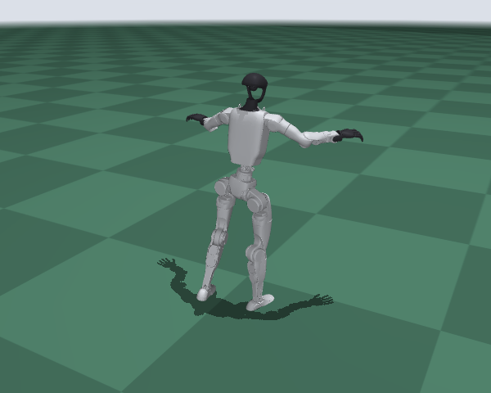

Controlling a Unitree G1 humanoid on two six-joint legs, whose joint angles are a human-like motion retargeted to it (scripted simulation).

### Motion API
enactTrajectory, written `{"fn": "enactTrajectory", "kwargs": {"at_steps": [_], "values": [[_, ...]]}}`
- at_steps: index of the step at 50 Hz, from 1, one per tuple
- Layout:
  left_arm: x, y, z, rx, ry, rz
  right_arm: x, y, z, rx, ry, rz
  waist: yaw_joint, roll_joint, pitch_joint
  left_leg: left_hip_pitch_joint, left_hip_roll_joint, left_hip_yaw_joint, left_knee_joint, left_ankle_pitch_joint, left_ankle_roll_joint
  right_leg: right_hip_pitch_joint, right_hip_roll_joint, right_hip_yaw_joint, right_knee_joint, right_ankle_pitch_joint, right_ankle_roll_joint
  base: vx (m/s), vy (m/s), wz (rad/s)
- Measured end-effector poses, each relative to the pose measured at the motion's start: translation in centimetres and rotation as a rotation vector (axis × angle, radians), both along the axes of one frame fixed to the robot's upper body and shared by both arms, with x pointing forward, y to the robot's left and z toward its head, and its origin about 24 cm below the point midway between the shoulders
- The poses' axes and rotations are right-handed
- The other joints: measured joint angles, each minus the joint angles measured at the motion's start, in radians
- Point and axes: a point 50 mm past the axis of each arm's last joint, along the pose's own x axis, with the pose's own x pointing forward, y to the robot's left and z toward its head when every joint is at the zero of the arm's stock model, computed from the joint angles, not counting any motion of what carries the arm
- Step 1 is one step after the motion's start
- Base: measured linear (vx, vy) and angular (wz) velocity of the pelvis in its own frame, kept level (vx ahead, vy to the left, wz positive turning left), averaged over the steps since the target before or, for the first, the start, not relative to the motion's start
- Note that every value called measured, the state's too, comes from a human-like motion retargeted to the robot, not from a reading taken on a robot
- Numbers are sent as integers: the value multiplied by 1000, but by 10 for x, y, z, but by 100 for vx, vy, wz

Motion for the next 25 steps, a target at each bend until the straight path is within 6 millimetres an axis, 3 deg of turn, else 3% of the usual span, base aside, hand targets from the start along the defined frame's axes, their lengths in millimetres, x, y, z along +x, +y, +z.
{"fn": "enactTrajectory", "kwargs": {"at_steps": [3,6,10,16,20,25], "values": [[8,-5,5,65,-86,-76,-3,1,5,-27,-103,28,-62,34,-20,43,36,-50,1,44,-35,-21,19,-63,36,-13,-4,-27,10,83],[13,-12,4,42,-223,-79,-7,-3,9,-46,-129,-1,-95,62,-31,134,35,-74,-222,105,-50,-43,41,-89,-2,36,-1,-35,16,58],[29,-26,10,78,-407,-194,-7,1,18,-79,-243,42,-153,91,-35,144,45,-85,-347,85,-114,-120,38,-141,52,62,7,-42,20,58],[40,-34,18,51,-532,-235,-3,5,24,-122,-266,32,-169,100,11,162,25,-69,-523,130,-137,-152,59,-69,-50,218,18,-47,15,1],[43,-34,24,63,-542,-249,2,11,26,-127,-294,61,-158,106,35,134,32,-44,-539,151,-148,-153,73,-7,-30,159,-2,-43,9,-30],[35,-21,14,22,-329,-166,4,11,21,-55,-252,94,-119,163,2,55,90,0,-538,197,-147,-224,90,-77,317,-46,-126,-36,5,-46]]}}
